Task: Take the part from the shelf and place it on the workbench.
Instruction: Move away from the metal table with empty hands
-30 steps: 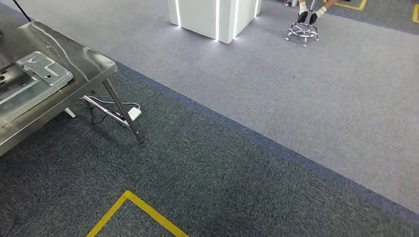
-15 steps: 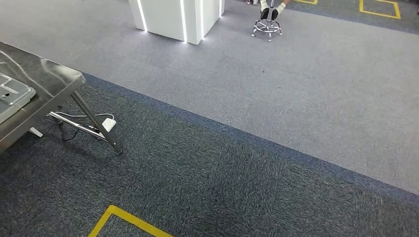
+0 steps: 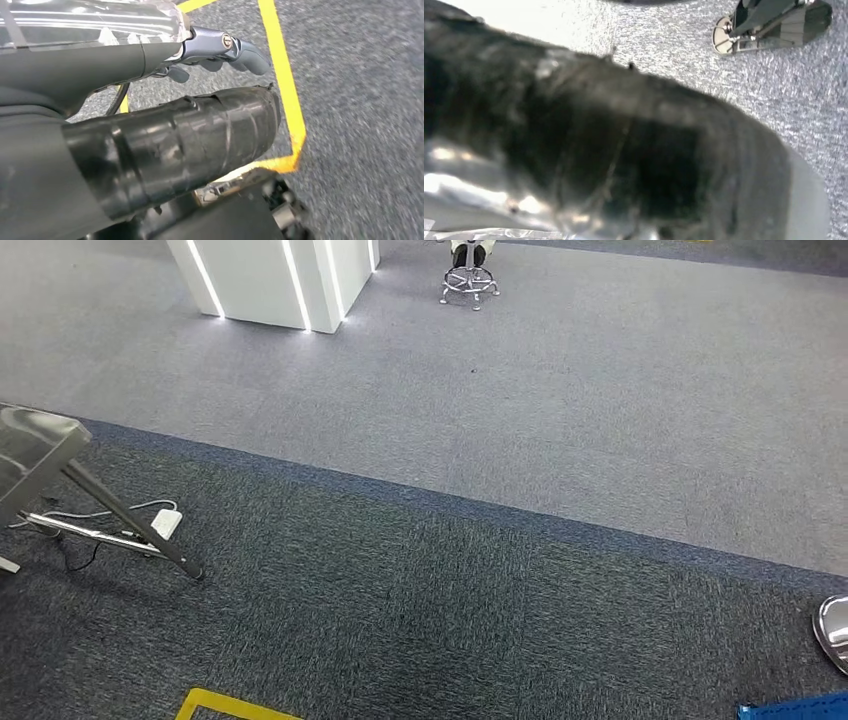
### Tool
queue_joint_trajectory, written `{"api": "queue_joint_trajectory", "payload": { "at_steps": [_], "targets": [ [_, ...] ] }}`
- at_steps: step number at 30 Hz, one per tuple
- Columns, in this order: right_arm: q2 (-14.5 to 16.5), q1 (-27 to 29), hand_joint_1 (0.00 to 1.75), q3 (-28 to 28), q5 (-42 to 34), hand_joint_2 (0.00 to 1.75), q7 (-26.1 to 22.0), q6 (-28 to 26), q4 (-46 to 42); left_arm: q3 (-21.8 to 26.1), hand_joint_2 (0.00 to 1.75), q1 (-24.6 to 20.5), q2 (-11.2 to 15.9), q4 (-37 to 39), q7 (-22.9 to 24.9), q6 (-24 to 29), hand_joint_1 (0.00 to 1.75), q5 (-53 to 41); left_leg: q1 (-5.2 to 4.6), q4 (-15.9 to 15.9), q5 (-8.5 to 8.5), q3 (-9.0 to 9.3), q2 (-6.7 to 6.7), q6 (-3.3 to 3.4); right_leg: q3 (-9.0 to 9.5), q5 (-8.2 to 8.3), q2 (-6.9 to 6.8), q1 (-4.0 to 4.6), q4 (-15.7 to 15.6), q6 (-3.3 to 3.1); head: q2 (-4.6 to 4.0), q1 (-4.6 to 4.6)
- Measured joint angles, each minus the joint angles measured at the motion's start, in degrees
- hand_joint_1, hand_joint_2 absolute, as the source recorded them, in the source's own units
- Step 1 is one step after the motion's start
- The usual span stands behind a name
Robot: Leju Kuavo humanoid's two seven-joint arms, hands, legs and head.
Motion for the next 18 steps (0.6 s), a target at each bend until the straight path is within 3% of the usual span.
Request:
{"api": "queue_joint_trajectory", "payload": {
  "at_steps": [2, 4, 5, 6, 8, 10, 12, 14, 16, 18],
  "targets": [
    [-0.01, -0.14, 0.00, 0.05, -0.01, 0.00, 0.00, 0.02, 0.01, -0.01, 0.00, 0.03, -0.01, 0.00, -0.08, 0.00, 0.00, 0.00, 0.25, 5.60, -3.50, -2.42, -2.91, -0.41, -0.02, 0.22, 1.02, -0.14, -0.16, -0.52, 0.00, -0.07],
    [0.00, -0.21, 0.00, 0.09, -0.01, 0.00, 0.00, 0.03, 0.01, -0.01, 0.00, 0.22, -0.02, 0.00, -0.09, 0.00, 0.00, 0.00, 0.29, 13.07, -6.61, -6.01, -4.20, -0.51, -0.13, 0.26, 2.24, 0.00, -0.09, -0.71, 0.00, -0.09],
    [0.00, -0.18, 0.00, 0.11, 0.00, 0.00, 0.00, 0.03, 0.01, 0.00, 0.00, 0.32, -0.01, 0.00, -0.08, 0.00, 0.00, 0.00, 0.28, 15.10, -6.78, -7.11, -4.38, -0.45, -0.12, 0.26, 2.95, 0.07, -0.07, -0.72, 0.00, -0.09],
    [-0.01, -0.15, 0.00, 0.11, 0.00, 0.00, 0.00, 0.03, 0.01, 0.01, 0.00, 0.40, 0.00, 0.00, -0.08, 0.00, 0.00, 0.00, 0.28, 15.04, -5.79, -7.30, -4.48, -0.30, -0.06, 0.26, 3.71, 0.12, -0.04, -0.72, 0.00, -0.08],
    [-0.01, -0.15, 0.00, 0.11, 0.01, 0.00, 0.00, 0.04, 0.01, 0.01, 0.00, 0.45, 0.02, 0.00, -0.07, 0.00, 0.00, 0.00, 0.26, 8.83, -1.31, -4.90, -5.64, 0.27, 0.14, 0.27, 5.26, 0.16, -0.02, -0.71, 0.00, -0.09],
    [0.05, -0.26, 0.00, 0.13, 0.02, 0.00, -0.10, 0.10, 0.03, 0.01, 0.00, 0.48, 0.04, 0.00, -0.08, 0.00, 0.00, 0.00, 0.28, 1.73, 1.84, -2.13, -8.42, 0.89, 0.05, 0.32, 6.66, 0.24, 0.13, -0.44, 0.00, -0.08],
    [0.10, -0.30, 0.00, 0.16, 0.03, 0.00, -0.36, 0.20, 0.05, 0.01, 0.00, 0.41, 0.05, 0.00, -0.11, 0.00, 0.00, 0.00, 0.17, -0.69, 2.20, -1.27, -9.59, 1.13, -0.35, 0.52, 7.86, 0.10, 0.18, 0.22, 0.00, -0.07],
    [0.07, -0.16, 0.00, 0.16, 0.06, 0.00, -0.56, 0.25, 0.05, 0.01, 0.00, 0.24, 0.03, 0.00, -0.14, 0.00, 0.00, 0.00, 0.25, -1.30, 2.56, -1.00, -8.32, 1.47, -0.67, 0.68, 8.44, -0.01, 0.17, 0.97, 0.00, -0.06],
    [0.02, -0.14, 0.00, 0.16, 0.09, 0.00, -0.63, 0.25, 0.05, 0.02, 0.00, 0.19, -0.01, 0.00, -0.14, -0.01, 0.00, 0.00, 0.50, -2.07, 3.10, -0.75, -6.83, 2.13, -1.84, -1.03, 6.09, 0.21, 2.53, 1.41, 0.00, 0.13],
    [0.01, -0.29, 0.00, 0.17, 0.16, 0.00, -0.65, 0.25, 0.05, 0.03, 0.00, 0.33, -0.03, 0.00, -0.10, -0.02, 0.00, 0.00, 0.47, -2.34, 3.23, -0.74, -5.12, 2.51, -4.97, -4.83, 3.00, 0.24, 9.16, 1.69, 0.00, 0.31]
  ]
}}
